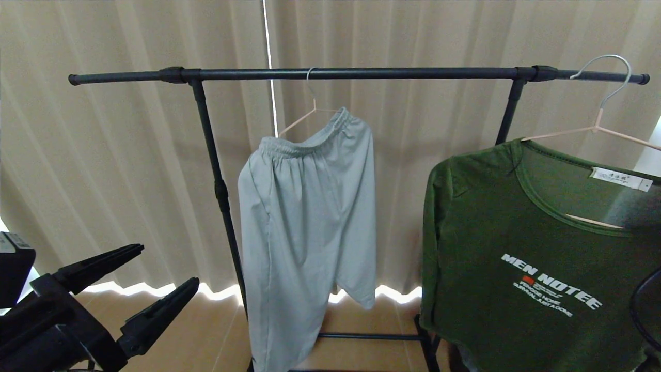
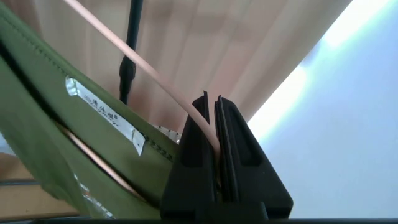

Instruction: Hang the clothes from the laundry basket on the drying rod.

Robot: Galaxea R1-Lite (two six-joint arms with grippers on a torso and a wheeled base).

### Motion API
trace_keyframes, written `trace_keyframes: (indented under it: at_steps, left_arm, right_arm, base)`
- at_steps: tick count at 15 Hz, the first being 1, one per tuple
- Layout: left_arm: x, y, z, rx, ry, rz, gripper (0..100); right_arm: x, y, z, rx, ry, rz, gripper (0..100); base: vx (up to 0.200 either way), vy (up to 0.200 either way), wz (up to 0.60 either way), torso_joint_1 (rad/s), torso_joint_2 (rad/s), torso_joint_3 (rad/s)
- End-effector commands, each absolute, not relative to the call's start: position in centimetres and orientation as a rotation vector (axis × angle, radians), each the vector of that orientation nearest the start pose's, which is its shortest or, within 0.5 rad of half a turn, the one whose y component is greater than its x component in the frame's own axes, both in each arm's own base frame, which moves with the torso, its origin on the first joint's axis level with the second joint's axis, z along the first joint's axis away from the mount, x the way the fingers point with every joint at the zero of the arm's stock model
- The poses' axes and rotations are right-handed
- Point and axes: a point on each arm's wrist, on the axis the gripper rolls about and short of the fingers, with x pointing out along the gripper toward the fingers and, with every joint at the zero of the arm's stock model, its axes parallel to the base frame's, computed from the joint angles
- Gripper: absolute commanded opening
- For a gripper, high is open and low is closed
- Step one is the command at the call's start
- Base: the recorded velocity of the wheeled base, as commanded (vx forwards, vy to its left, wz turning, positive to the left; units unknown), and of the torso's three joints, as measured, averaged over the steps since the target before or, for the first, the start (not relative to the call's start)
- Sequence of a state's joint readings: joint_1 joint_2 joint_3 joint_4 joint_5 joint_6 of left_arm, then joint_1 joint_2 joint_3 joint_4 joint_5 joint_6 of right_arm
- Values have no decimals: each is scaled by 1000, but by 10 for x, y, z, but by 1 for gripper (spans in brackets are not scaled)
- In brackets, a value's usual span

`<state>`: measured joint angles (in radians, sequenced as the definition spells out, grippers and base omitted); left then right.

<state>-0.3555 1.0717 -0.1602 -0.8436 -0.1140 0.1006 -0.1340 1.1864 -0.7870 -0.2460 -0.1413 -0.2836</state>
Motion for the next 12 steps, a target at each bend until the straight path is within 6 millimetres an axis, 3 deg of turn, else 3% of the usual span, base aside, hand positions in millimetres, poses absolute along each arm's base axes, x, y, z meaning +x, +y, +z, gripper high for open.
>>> trace_keyframes:
  at_steps: [1,12]
  left_arm:
    - [117,-46,165,105,45,-472,100]
    - [121,-46,160,111,80,-462,100]
  right_arm:
    - [178,-27,267,-282,184,-253,0]
    - [178,-27,271,-284,169,-255,0]
  base:
    - [200,0,0,2,7,7]
    - [200,0,0,1,1,3]
